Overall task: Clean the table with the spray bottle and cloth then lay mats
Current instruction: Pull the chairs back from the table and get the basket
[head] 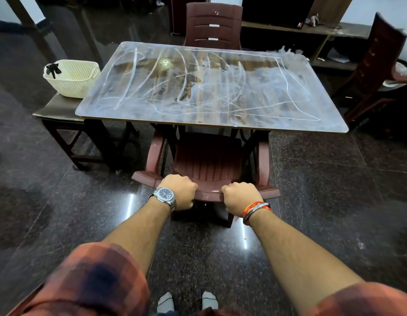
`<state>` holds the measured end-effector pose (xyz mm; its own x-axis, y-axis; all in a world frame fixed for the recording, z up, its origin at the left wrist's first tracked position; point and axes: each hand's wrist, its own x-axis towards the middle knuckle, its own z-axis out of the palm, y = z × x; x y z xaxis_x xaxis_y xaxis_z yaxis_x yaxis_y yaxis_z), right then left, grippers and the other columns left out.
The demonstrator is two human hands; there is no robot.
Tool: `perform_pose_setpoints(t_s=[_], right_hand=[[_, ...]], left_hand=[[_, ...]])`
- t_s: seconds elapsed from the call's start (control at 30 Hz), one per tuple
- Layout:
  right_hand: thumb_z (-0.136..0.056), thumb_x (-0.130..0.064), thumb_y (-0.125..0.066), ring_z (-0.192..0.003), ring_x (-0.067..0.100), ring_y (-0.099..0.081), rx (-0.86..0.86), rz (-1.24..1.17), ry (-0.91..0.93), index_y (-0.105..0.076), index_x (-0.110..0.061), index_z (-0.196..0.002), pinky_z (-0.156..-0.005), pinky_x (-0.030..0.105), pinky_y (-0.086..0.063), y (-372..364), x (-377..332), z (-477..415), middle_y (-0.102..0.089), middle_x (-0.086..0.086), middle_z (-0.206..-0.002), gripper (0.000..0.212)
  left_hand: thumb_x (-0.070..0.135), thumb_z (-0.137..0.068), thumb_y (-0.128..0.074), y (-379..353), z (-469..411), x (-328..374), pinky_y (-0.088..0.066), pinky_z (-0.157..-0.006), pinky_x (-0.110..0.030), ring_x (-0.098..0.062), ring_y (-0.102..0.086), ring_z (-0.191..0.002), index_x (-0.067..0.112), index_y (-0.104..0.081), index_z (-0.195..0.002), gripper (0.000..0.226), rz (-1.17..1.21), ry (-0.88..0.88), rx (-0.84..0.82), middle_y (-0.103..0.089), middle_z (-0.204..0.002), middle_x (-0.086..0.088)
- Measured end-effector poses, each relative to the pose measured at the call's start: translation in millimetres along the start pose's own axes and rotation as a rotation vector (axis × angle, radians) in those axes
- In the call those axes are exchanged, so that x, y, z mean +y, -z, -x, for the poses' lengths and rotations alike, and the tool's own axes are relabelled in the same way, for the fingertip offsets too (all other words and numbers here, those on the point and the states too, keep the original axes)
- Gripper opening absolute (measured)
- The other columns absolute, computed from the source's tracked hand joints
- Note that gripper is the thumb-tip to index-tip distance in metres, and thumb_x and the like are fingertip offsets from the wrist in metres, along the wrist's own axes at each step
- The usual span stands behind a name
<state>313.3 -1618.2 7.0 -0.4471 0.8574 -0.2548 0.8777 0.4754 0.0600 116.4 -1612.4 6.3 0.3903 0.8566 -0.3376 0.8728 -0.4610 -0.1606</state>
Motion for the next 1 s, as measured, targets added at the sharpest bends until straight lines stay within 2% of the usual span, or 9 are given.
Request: perform_pose_setpoints(t_s=[0.13,0.3,0.4,0.6,0.73,0.9,1.0], right_hand=[[-0.087,-0.022,-0.049,-0.092,0.034,-0.063,0.01,0.012,0.017,-0.058,-0.013,-0.105,-0.066,0.036,-0.04,-0.6,6.3,-6.0,-0.065,0.008,-0.104,0.022],[-0.083,-0.028,-0.052,-0.092,0.032,-0.063,0.013,0.005,-0.004,-0.058,-0.016,-0.102,-0.07,0.037,-0.045,-6.8,17.1,-4.2,-0.065,0.005,-0.103,0.023],[-0.079,-0.03,-0.053,-0.093,0.032,-0.063,0.019,-0.01,-0.027,-0.058,-0.018,-0.1,-0.07,0.037,-0.047,-10.1,19.3,-1.2,-0.065,0.004,-0.103,0.025],[-0.076,-0.028,-0.055,-0.092,0.031,-0.063,0.042,-0.049,-0.063,-0.057,-0.019,-0.097,-0.065,0.033,-0.041,-10.5,15.4,-0.2,-0.065,0.002,-0.101,0.023],[-0.078,-0.025,-0.054,-0.092,0.03,-0.063,0.055,-0.022,-0.068,-0.058,-0.018,-0.098,-0.064,0.033,-0.039,-13.6,16.7,3.0,-0.065,0.003,-0.101,0.021],[-0.084,-0.022,-0.05,-0.096,0.03,-0.063,0.0,0.053,0.042,-0.058,-0.017,-0.104,-0.069,0.034,-0.039,-8.6,28.9,-3.6,-0.065,0.003,-0.105,0.022],[-0.085,-0.025,-0.049,-0.099,0.03,-0.062,-0.018,0.09,0.047,-0.058,-0.019,-0.109,-0.071,0.033,-0.041,-3.3,48.4,-8.1,-0.065,0.002,-0.108,0.025]], left_hand=[[0.033,-0.083,-0.057,1.2,-4.8,-1.2,-0.05,-0.074,-0.037,-0.035,-0.067,-0.095,0.016,-0.065,-0.105,0.028,0.029,-0.006,0.006,-0.069,-0.109,-0.008],[0.035,-0.083,-0.059,0.2,-9.2,8.4,-0.051,-0.077,-0.038,-0.035,-0.068,-0.098,0.015,-0.065,-0.11,0.034,0.052,0.009,0.036,-0.069,-0.113,-0.009],[0.035,-0.083,-0.059,-1.6,-9.5,13.7,-0.047,-0.073,-0.037,-0.036,-0.067,-0.1,0.017,-0.065,-0.111,0.033,0.088,0.035,0.044,-0.067,-0.114,-0.009],[0.033,-0.079,-0.057,-9.7,-4.2,8.8,-0.042,-0.068,-0.035,-0.03,-0.066,-0.096,0.018,-0.063,-0.103,0.029,0.159,0.052,0.085,-0.068,-0.107,-0.004],[0.032,-0.079,-0.059,-12.2,2.6,4.7,-0.039,-0.071,-0.035,-0.03,-0.066,-0.099,0.018,-0.059,-0.104,0.028,0.114,0.045,0.112,-0.068,-0.107,-0.004],[0.024,-0.088,-0.058,-18.2,3.5,-13.9,-0.045,-0.077,-0.036,-0.031,-0.067,-0.103,0.016,-0.059,-0.106,0.02,0.004,0.106,0.097,-0.069,-0.111,-0.005],[0.016,-0.092,-0.052,-12.0,-7.2,-1.1,-0.043,-0.071,-0.035,-0.033,-0.067,-0.102,0.014,-0.061,-0.106,0.017,0.022,0.105,0.104,-0.069,-0.111,-0.007]])
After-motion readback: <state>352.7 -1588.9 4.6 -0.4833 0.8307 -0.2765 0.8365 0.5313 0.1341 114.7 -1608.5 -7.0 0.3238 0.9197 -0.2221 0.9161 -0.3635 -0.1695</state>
